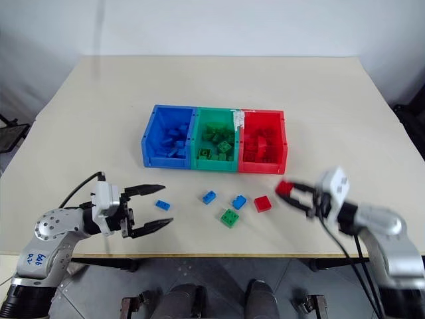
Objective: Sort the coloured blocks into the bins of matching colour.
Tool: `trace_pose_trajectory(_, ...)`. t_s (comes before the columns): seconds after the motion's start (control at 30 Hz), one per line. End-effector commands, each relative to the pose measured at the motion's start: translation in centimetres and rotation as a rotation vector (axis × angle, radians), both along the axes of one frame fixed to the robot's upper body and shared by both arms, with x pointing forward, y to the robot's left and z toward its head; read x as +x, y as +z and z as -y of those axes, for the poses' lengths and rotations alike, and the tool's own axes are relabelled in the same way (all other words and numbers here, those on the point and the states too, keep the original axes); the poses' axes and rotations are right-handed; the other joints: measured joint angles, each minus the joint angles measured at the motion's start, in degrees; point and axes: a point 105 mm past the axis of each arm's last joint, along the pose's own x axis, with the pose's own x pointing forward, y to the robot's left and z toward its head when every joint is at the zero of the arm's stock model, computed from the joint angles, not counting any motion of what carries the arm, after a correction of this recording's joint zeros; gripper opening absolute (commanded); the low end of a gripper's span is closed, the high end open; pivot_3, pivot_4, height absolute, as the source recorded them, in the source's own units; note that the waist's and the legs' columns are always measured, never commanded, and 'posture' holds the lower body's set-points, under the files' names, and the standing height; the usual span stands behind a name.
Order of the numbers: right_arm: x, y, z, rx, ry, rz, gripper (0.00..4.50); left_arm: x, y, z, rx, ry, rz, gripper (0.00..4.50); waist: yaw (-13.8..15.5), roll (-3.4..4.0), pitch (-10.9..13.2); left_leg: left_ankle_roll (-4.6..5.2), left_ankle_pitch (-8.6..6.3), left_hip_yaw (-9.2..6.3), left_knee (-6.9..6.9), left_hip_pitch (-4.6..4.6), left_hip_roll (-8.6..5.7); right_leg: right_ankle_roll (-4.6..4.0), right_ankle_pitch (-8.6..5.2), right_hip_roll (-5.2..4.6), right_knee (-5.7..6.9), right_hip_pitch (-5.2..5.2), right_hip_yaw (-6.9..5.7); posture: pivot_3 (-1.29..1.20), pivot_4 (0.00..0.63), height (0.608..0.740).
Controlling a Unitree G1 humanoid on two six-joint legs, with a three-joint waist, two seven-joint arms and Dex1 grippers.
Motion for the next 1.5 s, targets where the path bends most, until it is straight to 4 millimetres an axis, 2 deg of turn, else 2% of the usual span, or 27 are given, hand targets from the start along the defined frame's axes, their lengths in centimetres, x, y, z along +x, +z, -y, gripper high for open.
trace_pose_trajectory(0.03, 2.2, 0.5, -0.6, 0.005, -0.046, 0.033, 1.47, 0.0, 0.4, -1.5, -0.009, 0.072, 0.036, 4.5, 0.24, -0.02, -0.01, -0.06, -0.03, -0.02, -0.02, -0.03, 0.03, -0.06, -0.03, 0.09, 0.0, -0.03, -0.03, 0.0, 0.15, 0.74)
trace_pose_trajectory(0.2, 6.1, 1.6, -2.2, 0.012, -0.099, 0.065, 1.47, -0.2, 0.6, -2.9, 0.007, 0.114, 0.053, 4.5, 0.04, -0.02, 0.0, -0.02, -0.08, 0.02, 0.01, -0.32, -0.07, -0.09, -0.05, 0.04, 0.01, -0.27, -0.07, 0.0, 0.15, 0.74)
trace_pose_trajectory(0.33, 7.5, 2.1, -2.6, 0.013, -0.125, 0.083, 2.78, -0.3, 0.8, -2.9, 0.012, 0.109, 0.05, 4.5, 0.03, -0.02, -0.01, -0.01, -0.08, 0.02, 0.0, -0.34, -0.09, -0.08, -0.04, 0.01, 0.01, -0.28, -0.1, 0.0, 0.15, 0.74)
trace_pose_trajectory(0.43, 7.2, 2.4, -2.2, 0.008, -0.12, 0.111, 3.76, -0.3, 0.9, -2.6, 0.015, 0.089, 0.043, 4.5, 0.0, -0.02, -0.01, -0.01, -0.08, 0.02, -0.02, -0.34, -0.09, -0.08, -0.04, 0.02, 0.0, -0.28, -0.12, 0.0, 0.15, 0.74)
trace_pose_trajectory(0.5, 5.8, 2.2, -1.8, -0.003, -0.064, 0.122, 4.46, -0.3, 0.9, -2.0, 0.035, 0.05, 0.046, 4.5, 0.12, -0.02, -0.01, -0.01, -0.08, 0.04, -0.02, -0.34, -0.09, -0.08, -0.04, 0.02, 0.0, -0.28, -0.12, 0.0, 0.15, 0.74)
trace_pose_trajectory(0.6, 2.4, 1.3, 0.1, -0.029, 0.034, 0.102, 4.49, 0.0, 0.7, -0.8, 0.075, -0.023, 0.05, 4.5, 1.04, -0.01, -0.01, 0.0, -0.08, 0.13, -0.01, -0.37, -0.08, -0.08, -0.04, 0.02, 0.01, -0.23, -0.2, 0.0, 0.15, 0.74)
trace_pose_trajectory(0.67, 0.5, 0.9, 1.9, -0.042, 0.04, 0.086, 4.49, 0.1, 0.5, 0.0, 0.088, -0.07, 0.048, 4.5, 1.6, -0.01, -0.01, 0.05, -0.11, 0.23, 0.0, -0.41, -0.11, -0.08, -0.04, 0.01, -0.04, -0.23, -0.2, 0.0, 0.15, 0.74)
trace_pose_trajectory(0.8, -3.6, -1.8, 6.3, -0.188, 0.019, -0.016, 4.49, 0.5, 0.2, 2.3, 0.098, -0.184, 0.041, 4.5, 1.58, -0.02, -0.01, 0.09, -0.14, 0.46, 0.02, -0.38, -0.16, -0.02, -0.01, 0.02, -0.12, -0.18, -0.19, 0.0, 0.15, 0.74)
trace_pose_trajectory(0.93, -6.3, -4.4, 9.1, -0.298, 0.018, -0.145, 4.49, 1.0, 0.0, 4.1, 0.094, -0.256, 0.024, 4.5, 1.19, -0.05, -0.01, 0.09, -0.14, 0.66, 0.01, -0.26, -0.09, -0.01, 0.0, 0.04, -0.12, -0.15, -0.14, 0.0, 0.15, 0.74)
trace_pose_trajectory(1.0, -6.9, -5.4, 9.9, -0.351, 0.029, -0.184, 4.49, 1.2, -0.1, 4.6, 0.099, -0.273, 0.018, 4.5, 0.75, -0.05, -0.01, 0.09, -0.13, 0.83, 0.0, -0.14, -0.03, 0.0, 0.0, 0.05, -0.1, -0.13, -0.08, 0.0, 0.15, 0.74)
trace_pose_trajectory(1.07, -6.4, -5.7, 9.5, -0.368, 0.055, -0.172, 4.49, 1.3, 0.0, 4.8, 0.1, -0.287, 0.024, 4.5, 0.22, -0.05, -0.01, 0.08, -0.13, 0.94, -0.01, -0.01, 0.02, 0.0, 0.01, 0.05, -0.07, -0.11, -0.02, 0.0, 0.15, 0.74)
trace_pose_trajectory(1.17, -5.3, -5.8, 7.9, -0.363, 0.121, -0.153, 4.49, 1.3, 0.1, 4.5, 0.108, -0.284, 0.048, 4.5, -0.22, -0.04, 0.0, 0.06, -0.12, 1.04, 0.01, 0.04, 0.1, 0.0, 0.01, 0.05, -0.02, -0.13, 0.0, 0.0, 0.15, 0.74)
trace_pose_trajectory(1.4, -2.9, -7.0, 1.1, -0.305, 0.385, -0.245, 4.49, 0.2, -0.4, 2.0, 0.126, -0.231, 0.026, 4.5, 0.01, -0.04, 0.0, 0.03, -0.11, 0.97, 0.06, -0.03, 0.37, -0.03, 0.02, 0.05, -0.03, -0.17, -0.04, 0.0, 0.15, 0.74)
trace_pose_trajectory(1.5, -2.0, -8.2, -0.7, -0.343, 0.444, -0.276, 4.49, -0.2, -0.8, 1.0, 0.134, -0.182, 0.015, 4.5, 0.21, -0.04, 0.0, 0.04, -0.11, 0.9, 0.11, -0.1, 0.35, -0.03, 0.03, 0.04, -0.02, -0.19, -0.07, 0.0, 0.15, 0.74)
